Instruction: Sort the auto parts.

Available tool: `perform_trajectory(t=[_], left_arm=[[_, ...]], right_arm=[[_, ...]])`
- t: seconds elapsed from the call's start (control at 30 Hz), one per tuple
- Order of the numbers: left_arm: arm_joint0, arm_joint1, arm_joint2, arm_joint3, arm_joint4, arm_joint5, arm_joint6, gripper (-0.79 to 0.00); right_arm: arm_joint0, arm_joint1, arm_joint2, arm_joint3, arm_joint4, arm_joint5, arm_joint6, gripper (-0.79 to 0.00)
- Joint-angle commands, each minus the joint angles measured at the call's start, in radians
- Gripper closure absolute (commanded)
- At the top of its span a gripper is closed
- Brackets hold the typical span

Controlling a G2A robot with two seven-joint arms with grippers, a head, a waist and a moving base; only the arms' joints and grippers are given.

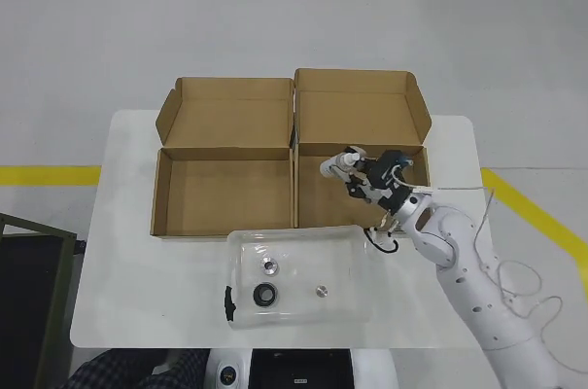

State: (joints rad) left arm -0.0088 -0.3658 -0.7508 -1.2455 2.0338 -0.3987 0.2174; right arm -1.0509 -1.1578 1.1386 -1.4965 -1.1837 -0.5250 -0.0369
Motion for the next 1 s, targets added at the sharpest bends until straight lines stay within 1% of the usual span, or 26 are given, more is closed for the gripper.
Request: perform_trajectory(t=[0.0, 0.53, 0.6, 0.63, 0.67, 0.7, 0.77, 0.8, 0.9, 0.97], left_arm=[[0.000, 0.000, 0.000, 0.000, 0.000, 0.000, 0.000, -0.785], [0.000, 0.000, 0.000, 0.000, 0.000, 0.000, 0.000, -0.785], [0.000, 0.000, 0.000, 0.000, 0.000, 0.000, 0.000, -0.785], [0.000, 0.000, 0.000, 0.000, 0.000, 0.000, 0.000, -0.785], [0.000, 0.000, 0.000, 0.000, 0.000, 0.000, 0.000, -0.785], [0.000, 0.000, 0.000, 0.000, 0.000, 0.000, 0.000, -0.785], [0.000, 0.000, 0.000, 0.000, 0.000, 0.000, 0.000, -0.785], [0.000, 0.000, 0.000, 0.000, 0.000, 0.000, 0.000, -0.785], [0.000, 0.000, 0.000, 0.000, 0.000, 0.000, 0.000, -0.785], [0.000, 0.000, 0.000, 0.000, 0.000, 0.000, 0.000, -0.785]], right_arm=[[0.022, -0.005, -0.019, 0.020, -0.019, 0.014, 0.011, 0.000], [0.131, -0.042, -0.130, 0.143, -0.070, 0.044, 0.073, 0.000], [0.137, -0.045, -0.136, 0.148, -0.082, 0.049, 0.079, -0.099], [0.140, -0.046, -0.139, 0.151, -0.086, 0.050, 0.081, -0.175], [0.143, -0.047, -0.141, 0.155, -0.089, 0.051, 0.082, -0.296], [0.145, -0.048, -0.143, 0.159, -0.094, 0.052, 0.084, -0.348], [0.147, -0.050, -0.149, 0.167, -0.096, 0.050, 0.091, -0.400], [0.148, -0.052, -0.150, 0.171, -0.094, 0.050, 0.093, -0.474], [0.149, -0.054, -0.149, 0.174, -0.090, 0.050, 0.091, -0.520], [0.148, -0.054, -0.140, 0.168, -0.089, 0.053, 0.085, -0.631]])
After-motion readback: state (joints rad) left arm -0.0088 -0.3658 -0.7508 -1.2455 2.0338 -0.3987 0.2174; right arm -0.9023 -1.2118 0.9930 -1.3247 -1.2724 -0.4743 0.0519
